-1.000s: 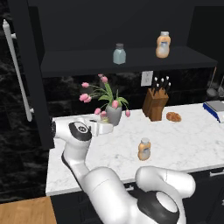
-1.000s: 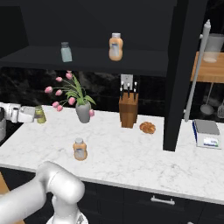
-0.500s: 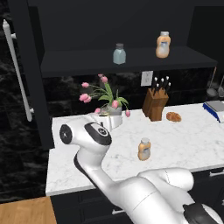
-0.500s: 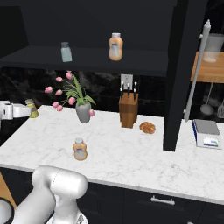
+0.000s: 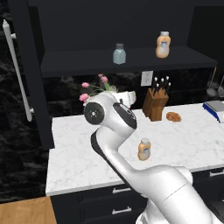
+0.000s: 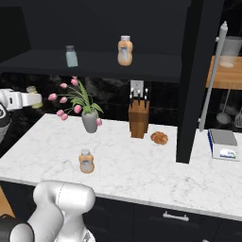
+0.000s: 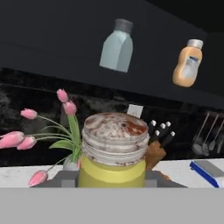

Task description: Put the shaker and condiment bottle from the counter next to their counterparts in the cabinet.

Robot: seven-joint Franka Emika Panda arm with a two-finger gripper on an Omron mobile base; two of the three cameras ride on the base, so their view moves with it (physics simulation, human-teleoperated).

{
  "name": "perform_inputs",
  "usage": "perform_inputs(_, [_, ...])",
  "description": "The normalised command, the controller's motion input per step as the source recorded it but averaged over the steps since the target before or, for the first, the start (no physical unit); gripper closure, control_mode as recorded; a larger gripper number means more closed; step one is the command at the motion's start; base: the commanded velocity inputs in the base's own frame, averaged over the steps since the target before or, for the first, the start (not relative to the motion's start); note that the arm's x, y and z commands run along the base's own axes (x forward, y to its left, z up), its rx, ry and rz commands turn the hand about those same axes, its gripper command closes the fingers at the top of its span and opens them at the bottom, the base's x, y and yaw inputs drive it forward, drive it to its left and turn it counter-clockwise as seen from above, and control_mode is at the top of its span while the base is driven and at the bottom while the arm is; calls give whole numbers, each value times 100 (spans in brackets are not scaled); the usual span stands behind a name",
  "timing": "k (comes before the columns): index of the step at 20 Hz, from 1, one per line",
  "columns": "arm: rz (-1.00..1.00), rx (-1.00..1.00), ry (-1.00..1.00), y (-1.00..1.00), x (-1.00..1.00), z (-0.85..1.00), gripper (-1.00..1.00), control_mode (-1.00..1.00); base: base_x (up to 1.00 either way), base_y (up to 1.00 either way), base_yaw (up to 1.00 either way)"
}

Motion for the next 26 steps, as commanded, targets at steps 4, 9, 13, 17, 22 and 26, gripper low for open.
perform_inputs(4, [13, 5, 0, -4, 0, 93, 100, -100, 0, 0, 0])
perform_inputs(9, [6, 2, 12, 0, 4, 83, 100, -100, 0, 0, 0])
perform_inputs(13, [2, 0, 10, 0, 0, 78, 100, -100, 0, 0, 0])
perform_inputs(17, [0, 0, 5, 2, 1, 59, 100, -100, 0, 0, 0])
perform_inputs(22, [-2, 0, -16, 5, 18, 9, 100, -100, 0, 0, 0])
perform_inputs(26, [-1, 0, -28, 0, 9, -19, 100, -100, 0, 0, 0])
